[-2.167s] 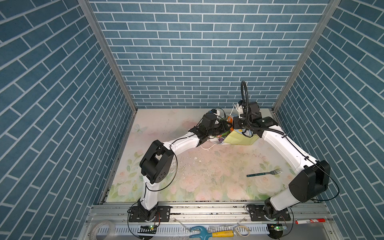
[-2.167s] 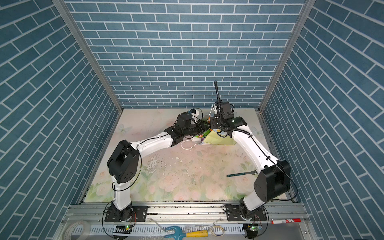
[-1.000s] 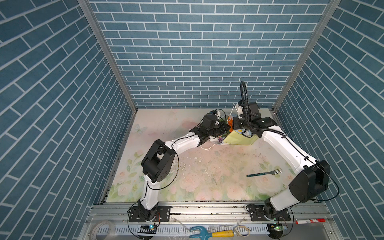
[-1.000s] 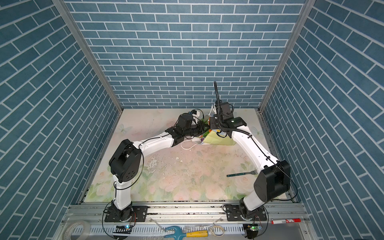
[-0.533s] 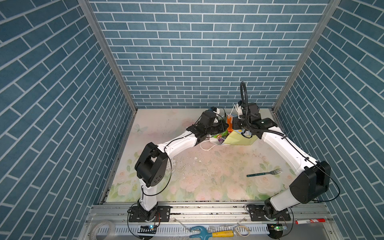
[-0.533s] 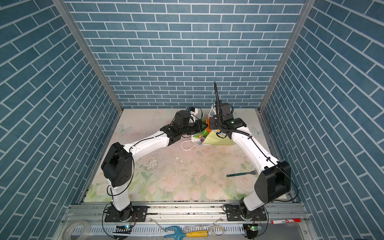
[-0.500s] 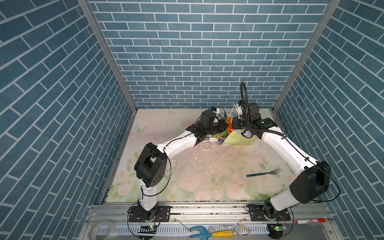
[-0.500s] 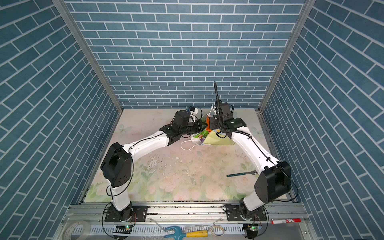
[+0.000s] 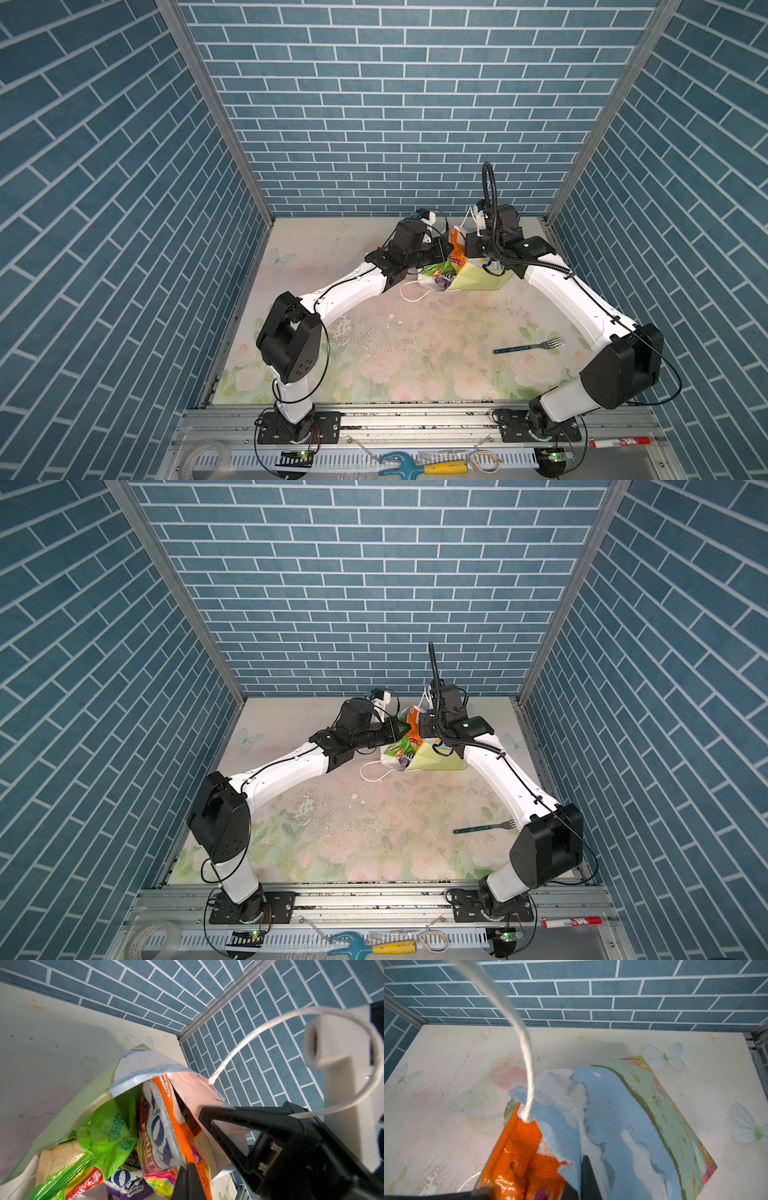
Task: Take the snacks out of the paper bag
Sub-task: 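Grasp the orange FOX'S candy bag with the left gripper and lift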
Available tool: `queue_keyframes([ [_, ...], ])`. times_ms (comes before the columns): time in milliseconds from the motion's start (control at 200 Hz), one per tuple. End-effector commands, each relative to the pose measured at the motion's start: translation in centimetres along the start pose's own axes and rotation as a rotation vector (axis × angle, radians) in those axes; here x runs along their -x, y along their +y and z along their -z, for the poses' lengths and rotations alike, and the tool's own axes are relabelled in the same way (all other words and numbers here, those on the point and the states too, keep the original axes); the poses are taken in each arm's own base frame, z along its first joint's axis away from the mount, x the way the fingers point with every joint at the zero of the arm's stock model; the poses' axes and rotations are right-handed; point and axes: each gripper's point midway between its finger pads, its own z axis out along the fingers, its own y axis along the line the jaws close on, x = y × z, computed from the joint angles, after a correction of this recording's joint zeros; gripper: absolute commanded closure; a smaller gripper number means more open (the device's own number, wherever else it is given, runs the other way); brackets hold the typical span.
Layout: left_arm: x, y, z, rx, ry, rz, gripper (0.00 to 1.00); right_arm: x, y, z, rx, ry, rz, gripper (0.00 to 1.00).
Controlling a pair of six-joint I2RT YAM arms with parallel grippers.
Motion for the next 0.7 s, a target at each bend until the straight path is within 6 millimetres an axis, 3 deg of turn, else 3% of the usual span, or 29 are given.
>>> queue_keyframes([
  [0, 2.5, -2.5, 2.1, -0.057, -0.078, -0.049, 1.00, 1.9, 0.2, 1.7, 0.009, -0.084, -0.048, 1.00],
  [695, 4.2, -4.2, 4.8, -0.082, -0.132, -0.083, 1.00, 1.9, 0.2, 1.8, 0.011, -0.092, -0.051, 1.00],
])
